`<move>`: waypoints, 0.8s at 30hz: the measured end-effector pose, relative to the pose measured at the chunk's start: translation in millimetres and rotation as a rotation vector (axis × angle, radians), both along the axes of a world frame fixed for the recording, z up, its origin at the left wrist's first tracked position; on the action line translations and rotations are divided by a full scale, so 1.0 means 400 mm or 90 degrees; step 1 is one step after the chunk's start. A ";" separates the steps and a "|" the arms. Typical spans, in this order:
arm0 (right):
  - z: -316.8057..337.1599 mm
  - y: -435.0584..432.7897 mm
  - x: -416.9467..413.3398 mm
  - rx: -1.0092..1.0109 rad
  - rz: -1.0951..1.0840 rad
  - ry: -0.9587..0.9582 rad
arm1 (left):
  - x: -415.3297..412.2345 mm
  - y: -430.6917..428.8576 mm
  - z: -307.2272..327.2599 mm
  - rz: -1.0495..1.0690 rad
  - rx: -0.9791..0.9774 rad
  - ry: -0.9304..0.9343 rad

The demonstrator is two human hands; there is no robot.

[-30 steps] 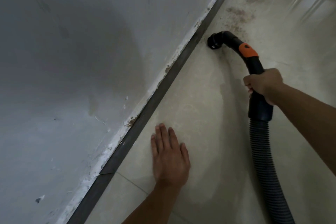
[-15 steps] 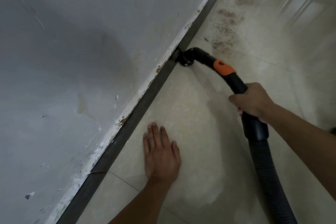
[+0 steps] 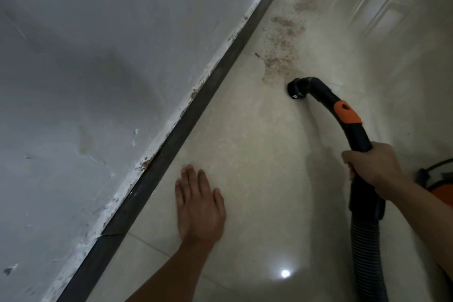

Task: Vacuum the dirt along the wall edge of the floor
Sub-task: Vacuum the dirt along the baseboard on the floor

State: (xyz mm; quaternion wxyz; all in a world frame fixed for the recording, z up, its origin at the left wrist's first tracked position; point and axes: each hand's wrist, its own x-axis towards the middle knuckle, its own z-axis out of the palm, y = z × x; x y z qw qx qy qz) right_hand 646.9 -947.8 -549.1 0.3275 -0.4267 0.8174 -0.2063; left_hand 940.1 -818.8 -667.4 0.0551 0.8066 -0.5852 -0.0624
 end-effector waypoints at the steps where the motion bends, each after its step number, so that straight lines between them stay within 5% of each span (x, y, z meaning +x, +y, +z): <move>1: -0.002 -0.014 0.019 -0.001 0.007 -0.012 | 0.000 0.000 0.000 0.001 0.000 0.001; 9: -0.035 -0.143 0.184 -0.036 0.075 -0.025 | -0.002 0.002 -0.003 0.004 -0.002 0.006; 15: -0.035 -0.004 0.148 -0.034 0.129 0.008 | -0.004 0.006 -0.003 -0.008 -0.016 0.009; 24: -0.011 0.180 -0.100 0.002 -0.057 0.048 | 0.001 0.006 0.004 -0.010 -0.012 0.013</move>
